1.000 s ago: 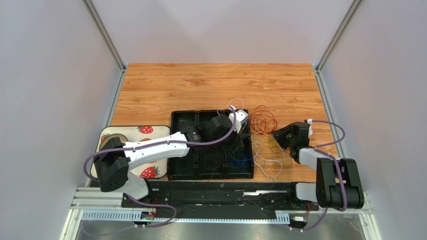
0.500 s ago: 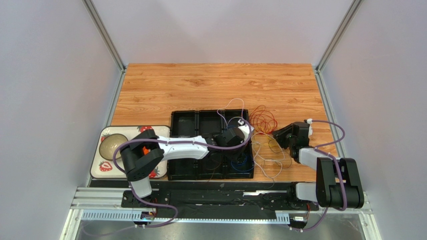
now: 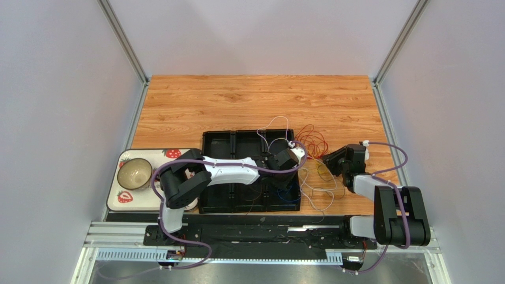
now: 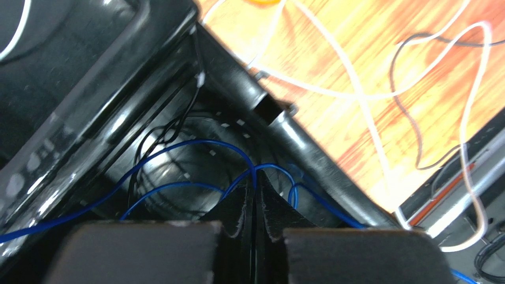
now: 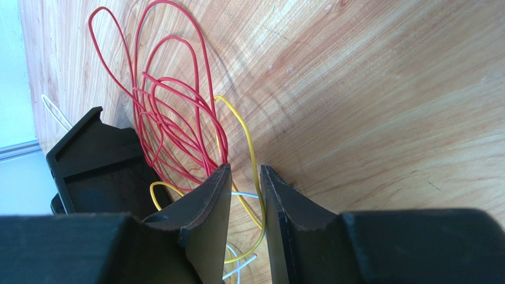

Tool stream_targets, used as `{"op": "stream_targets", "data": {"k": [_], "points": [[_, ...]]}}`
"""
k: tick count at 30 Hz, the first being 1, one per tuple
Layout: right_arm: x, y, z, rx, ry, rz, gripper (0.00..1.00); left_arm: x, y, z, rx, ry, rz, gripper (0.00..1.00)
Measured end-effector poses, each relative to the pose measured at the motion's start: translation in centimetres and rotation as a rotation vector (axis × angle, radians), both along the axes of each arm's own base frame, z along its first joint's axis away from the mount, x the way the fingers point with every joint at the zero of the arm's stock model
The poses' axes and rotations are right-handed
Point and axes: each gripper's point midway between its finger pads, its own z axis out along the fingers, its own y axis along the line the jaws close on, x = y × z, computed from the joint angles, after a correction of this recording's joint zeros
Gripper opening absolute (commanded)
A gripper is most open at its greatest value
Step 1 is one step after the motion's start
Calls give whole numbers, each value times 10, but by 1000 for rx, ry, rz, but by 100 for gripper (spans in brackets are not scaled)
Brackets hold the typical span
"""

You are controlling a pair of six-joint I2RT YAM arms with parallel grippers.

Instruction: Untangle the cables

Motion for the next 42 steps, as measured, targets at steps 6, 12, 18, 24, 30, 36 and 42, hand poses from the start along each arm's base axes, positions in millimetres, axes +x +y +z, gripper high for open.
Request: {"op": "stream_targets", "data": {"k": [6, 12, 18, 24, 30, 36, 42], "points": [[1, 1, 0, 2, 1, 3, 32, 1, 13, -2, 62, -4, 23, 33], [1, 1, 0, 5, 3, 6, 32, 5, 19, 22, 74, -34, 41, 36], [1, 1, 0, 5, 3, 6, 32, 13, 16, 74, 18, -94, 52, 38], [1, 1, 0, 5, 2, 6, 32, 15, 19, 110, -21, -131, 63, 41], [1, 1, 0, 5, 2, 7, 31, 16, 38, 115, 34, -162, 98, 45], [1, 1, 0, 5, 3, 7, 31, 30, 74, 125, 131, -254, 221, 53], [1, 2, 0, 7, 4, 8, 31, 40, 110, 113, 214, -268, 331, 53]]}}
